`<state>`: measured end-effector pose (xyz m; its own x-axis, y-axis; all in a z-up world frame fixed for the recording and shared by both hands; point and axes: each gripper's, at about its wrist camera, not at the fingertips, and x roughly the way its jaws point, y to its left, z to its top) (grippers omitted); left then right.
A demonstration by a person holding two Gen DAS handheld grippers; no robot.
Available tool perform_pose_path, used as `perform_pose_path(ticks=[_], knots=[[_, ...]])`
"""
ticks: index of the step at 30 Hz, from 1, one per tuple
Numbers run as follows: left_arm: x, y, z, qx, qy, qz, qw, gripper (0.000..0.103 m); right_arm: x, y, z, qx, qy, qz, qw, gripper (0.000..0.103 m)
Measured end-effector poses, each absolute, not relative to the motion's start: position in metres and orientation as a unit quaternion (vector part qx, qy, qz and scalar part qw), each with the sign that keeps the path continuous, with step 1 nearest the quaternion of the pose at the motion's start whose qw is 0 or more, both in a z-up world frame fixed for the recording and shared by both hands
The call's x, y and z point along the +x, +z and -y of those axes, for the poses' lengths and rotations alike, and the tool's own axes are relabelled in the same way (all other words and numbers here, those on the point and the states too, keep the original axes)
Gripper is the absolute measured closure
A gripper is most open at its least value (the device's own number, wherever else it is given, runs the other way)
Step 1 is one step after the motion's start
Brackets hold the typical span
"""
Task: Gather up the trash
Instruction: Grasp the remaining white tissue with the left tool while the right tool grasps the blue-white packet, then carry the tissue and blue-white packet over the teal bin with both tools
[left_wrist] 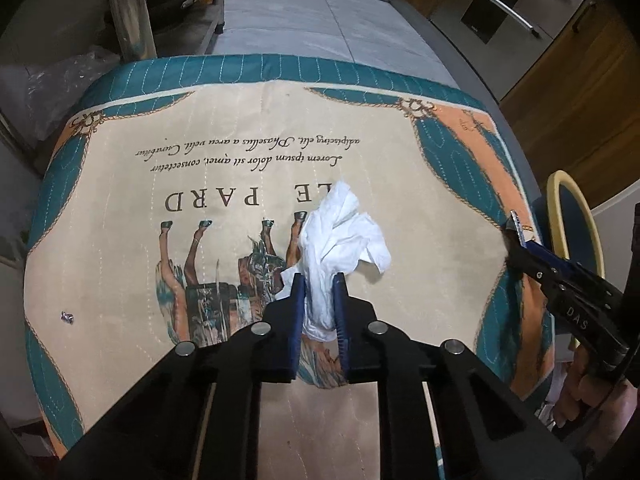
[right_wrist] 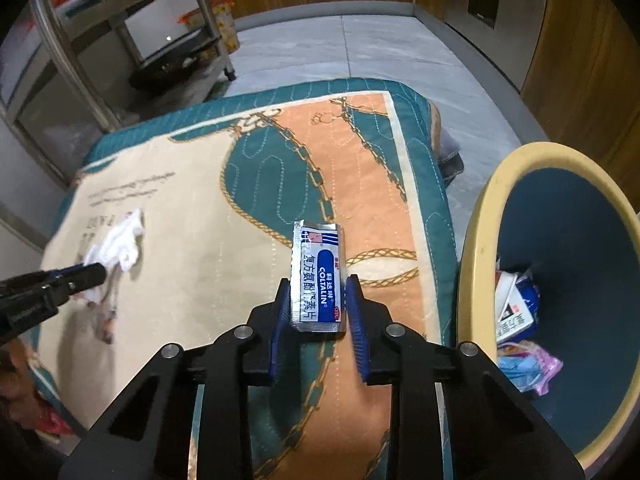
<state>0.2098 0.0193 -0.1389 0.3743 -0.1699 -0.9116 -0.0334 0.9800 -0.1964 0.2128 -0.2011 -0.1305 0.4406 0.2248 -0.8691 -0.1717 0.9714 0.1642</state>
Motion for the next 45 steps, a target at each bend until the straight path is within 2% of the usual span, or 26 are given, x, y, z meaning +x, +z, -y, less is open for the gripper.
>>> perform_pose_path(ticks=[26,45], knots=[[0.175,-0.063,0.017,-0.098,-0.112,-0.494,0.857,0.090,0.140,-0.040,0.226,0.043,0.170,-0.447,0.877,0.075],[0.163,-0.041,0.091,-0.066,-0.184,-0.472,0.860,0.090,0.108,-0.032,0.296,0.074,0.122,-0.425,0.894,0.075]])
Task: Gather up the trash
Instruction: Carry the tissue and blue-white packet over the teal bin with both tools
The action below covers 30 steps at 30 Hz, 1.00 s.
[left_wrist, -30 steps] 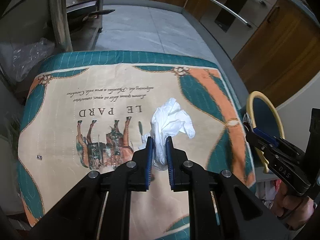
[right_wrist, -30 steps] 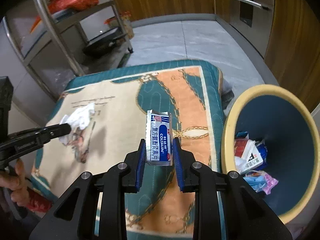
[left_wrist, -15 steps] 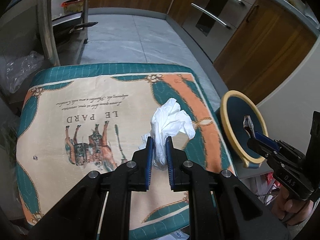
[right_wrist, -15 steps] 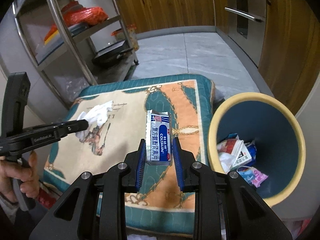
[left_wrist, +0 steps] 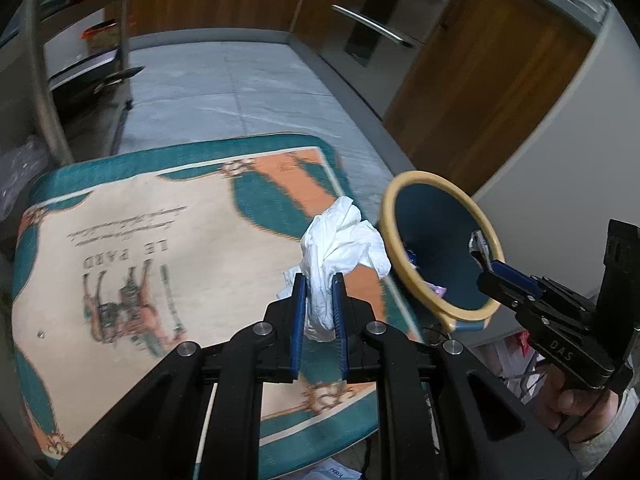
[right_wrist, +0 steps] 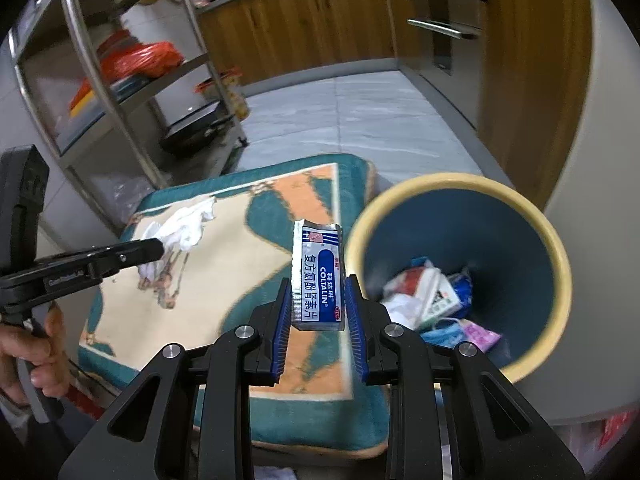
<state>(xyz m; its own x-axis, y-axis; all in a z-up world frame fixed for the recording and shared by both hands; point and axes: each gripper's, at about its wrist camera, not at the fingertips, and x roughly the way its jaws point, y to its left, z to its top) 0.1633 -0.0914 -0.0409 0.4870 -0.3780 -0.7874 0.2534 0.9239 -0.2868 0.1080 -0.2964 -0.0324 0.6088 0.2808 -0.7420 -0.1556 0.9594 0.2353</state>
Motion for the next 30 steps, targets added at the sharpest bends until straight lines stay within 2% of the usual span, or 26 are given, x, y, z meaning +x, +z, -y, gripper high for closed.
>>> perform_pose_path(ticks=[23,30], knots=[[0.161,-0.032,0.222,0.011,-0.262,-0.453,0.852,0.090,0.095,-0.044,0.369,0.113,0.043,-0.424,0.898,0.075],[0.169,-0.043,0.253,0.026,-0.268,-0.458,0.847,0.090,0.097,-0.054,0.382,0.128,0.024,-0.435,0.891,0.075]])
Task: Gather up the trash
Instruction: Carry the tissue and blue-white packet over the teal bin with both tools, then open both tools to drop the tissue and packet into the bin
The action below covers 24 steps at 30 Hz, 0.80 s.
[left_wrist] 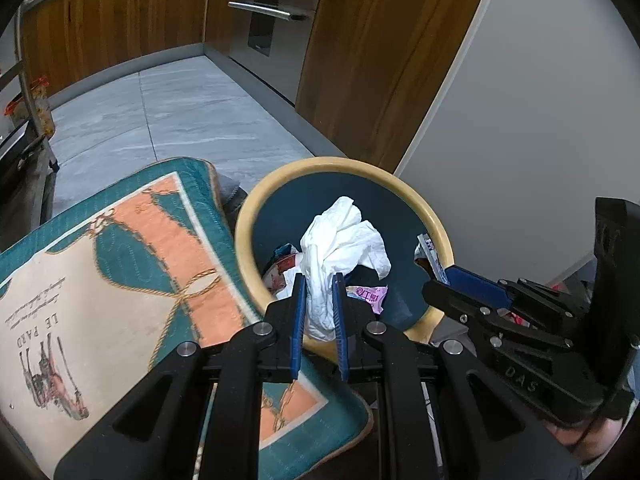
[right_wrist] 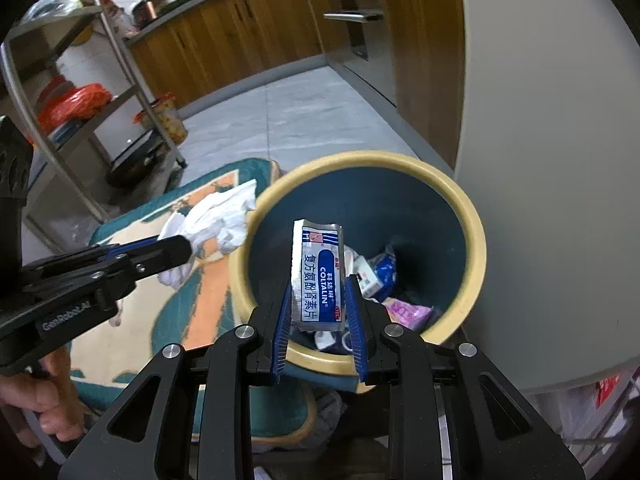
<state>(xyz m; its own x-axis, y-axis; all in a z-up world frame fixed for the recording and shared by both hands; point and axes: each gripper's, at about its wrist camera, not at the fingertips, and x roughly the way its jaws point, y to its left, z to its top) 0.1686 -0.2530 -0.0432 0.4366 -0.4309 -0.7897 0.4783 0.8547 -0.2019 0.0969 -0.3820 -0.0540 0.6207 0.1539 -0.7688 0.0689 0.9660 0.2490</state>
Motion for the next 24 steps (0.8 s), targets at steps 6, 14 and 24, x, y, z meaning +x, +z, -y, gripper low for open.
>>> perform_pose_path(ticks=[6,14,24], knots=[[0.182,-0.068,0.271,0.038,-0.259,-0.475,0.840,0.090,0.108,-0.068,0.386,0.137,0.011,-0.452,0.881,0.075],[0.189,-0.087,0.273,0.043,-0.253,-0.495,0.830,0.089,0.121,-0.084,0.386,0.140,0.003,-0.474,0.869,0.075],[0.192,-0.090,0.270,0.041,-0.256,-0.494,0.830,0.068,0.120,-0.091,0.386,0.143,0.004,-0.485,0.863,0.070]])
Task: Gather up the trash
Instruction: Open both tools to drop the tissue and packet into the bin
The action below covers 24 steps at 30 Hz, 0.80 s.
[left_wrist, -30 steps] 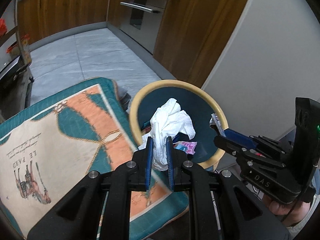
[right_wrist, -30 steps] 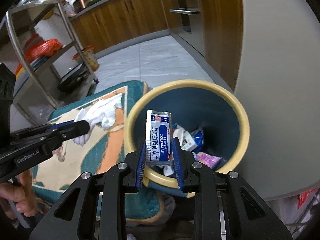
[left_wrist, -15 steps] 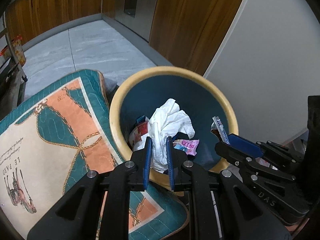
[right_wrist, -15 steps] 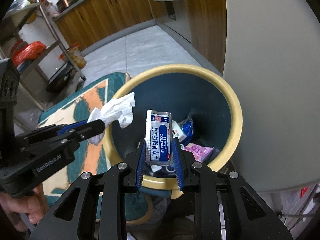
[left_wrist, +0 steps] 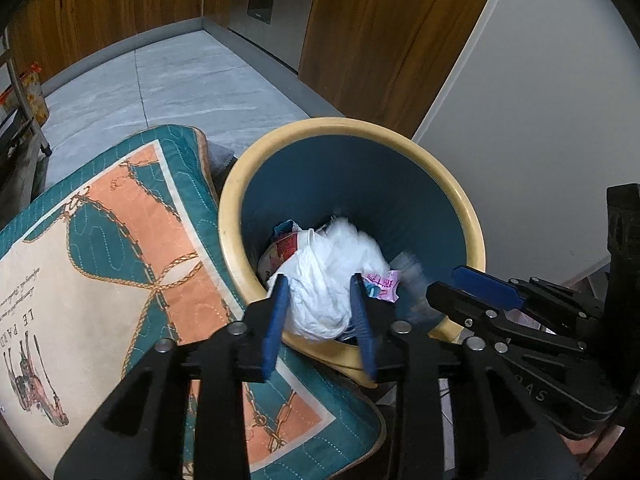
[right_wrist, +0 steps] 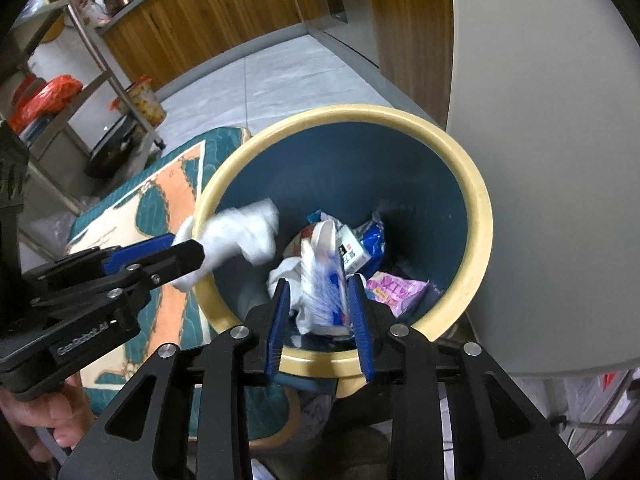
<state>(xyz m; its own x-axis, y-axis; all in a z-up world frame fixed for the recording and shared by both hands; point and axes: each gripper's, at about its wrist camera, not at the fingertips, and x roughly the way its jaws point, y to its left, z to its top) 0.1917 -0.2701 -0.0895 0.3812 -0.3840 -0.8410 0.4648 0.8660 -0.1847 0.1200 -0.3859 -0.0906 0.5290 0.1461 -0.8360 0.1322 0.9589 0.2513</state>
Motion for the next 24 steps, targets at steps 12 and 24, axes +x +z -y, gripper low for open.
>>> perform_pose_path(ticks=[12,24], knots=[[0.187,-0.074,0.243,0.031,-0.247,-0.480,0.841,0.048,0.106,-0.072,0.386,0.142,0.001,-0.468,0.872,0.058],[0.163,-0.035,0.231,0.047,-0.243,-0.433,0.867,0.010,0.080,-0.049,0.384,0.123,-0.002,-0.440,0.890,0.052]])
